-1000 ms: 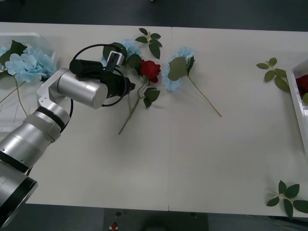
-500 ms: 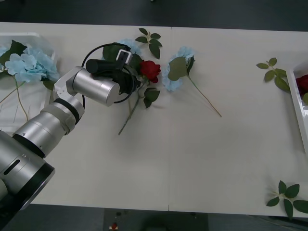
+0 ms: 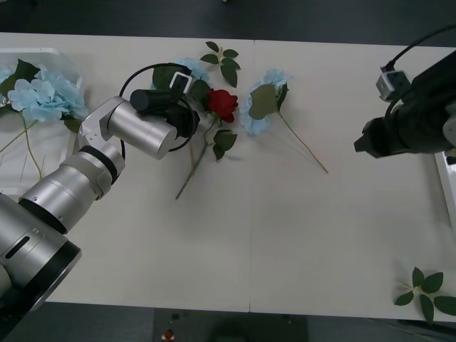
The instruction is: Put the red flowers into the right box and the blue flowers into the left box
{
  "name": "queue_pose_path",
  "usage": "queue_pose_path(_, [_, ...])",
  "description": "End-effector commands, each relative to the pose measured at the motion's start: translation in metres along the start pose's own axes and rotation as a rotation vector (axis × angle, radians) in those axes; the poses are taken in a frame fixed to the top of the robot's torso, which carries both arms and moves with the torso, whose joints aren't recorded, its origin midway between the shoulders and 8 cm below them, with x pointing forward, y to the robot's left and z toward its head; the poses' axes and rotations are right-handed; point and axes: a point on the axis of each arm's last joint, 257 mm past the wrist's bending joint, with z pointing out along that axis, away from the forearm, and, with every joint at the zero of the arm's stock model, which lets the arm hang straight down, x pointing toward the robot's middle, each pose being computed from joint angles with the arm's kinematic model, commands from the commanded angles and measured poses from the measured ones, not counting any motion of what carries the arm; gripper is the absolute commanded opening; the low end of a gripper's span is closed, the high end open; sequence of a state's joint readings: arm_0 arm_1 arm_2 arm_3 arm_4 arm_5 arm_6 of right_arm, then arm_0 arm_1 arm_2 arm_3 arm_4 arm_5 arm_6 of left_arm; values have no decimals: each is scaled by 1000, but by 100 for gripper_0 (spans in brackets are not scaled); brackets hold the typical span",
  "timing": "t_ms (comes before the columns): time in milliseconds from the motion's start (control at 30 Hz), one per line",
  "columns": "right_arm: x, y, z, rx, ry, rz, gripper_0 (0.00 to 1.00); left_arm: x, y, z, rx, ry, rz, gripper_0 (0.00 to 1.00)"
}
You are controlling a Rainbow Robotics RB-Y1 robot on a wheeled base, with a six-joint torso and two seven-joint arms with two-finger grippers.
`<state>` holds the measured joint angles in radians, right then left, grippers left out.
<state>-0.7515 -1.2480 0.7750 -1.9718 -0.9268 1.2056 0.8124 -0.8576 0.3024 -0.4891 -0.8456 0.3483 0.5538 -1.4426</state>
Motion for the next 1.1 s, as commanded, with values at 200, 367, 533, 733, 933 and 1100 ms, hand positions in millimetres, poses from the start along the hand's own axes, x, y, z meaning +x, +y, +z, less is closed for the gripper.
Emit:
queue_pose_path(200, [-40,8,44,52,-106,11,82,-23,-2,-3,-4,-42,5,0])
queue_pose_path(367, [-70,25,63,44,-165,30,82,-23,-2,-3,-4,-42,3,0])
queue_pose_path(533, [-92,51,85,-17,-259,15,82,-22,-2,-3,-4,-40,10,0])
queue_pose_path(733, [-110,78,107,-97,-352,-30,82,-5,11,-1,-21,-38,44,0])
queue_pose_path(933, [-118,103,122,-146,-400,-55,82,28,48,-3,-55,-44,125,0])
queue_pose_path(1100, [-123,116,134,-159,-427,-60,82,45,72,-9,-84,-30,159,0])
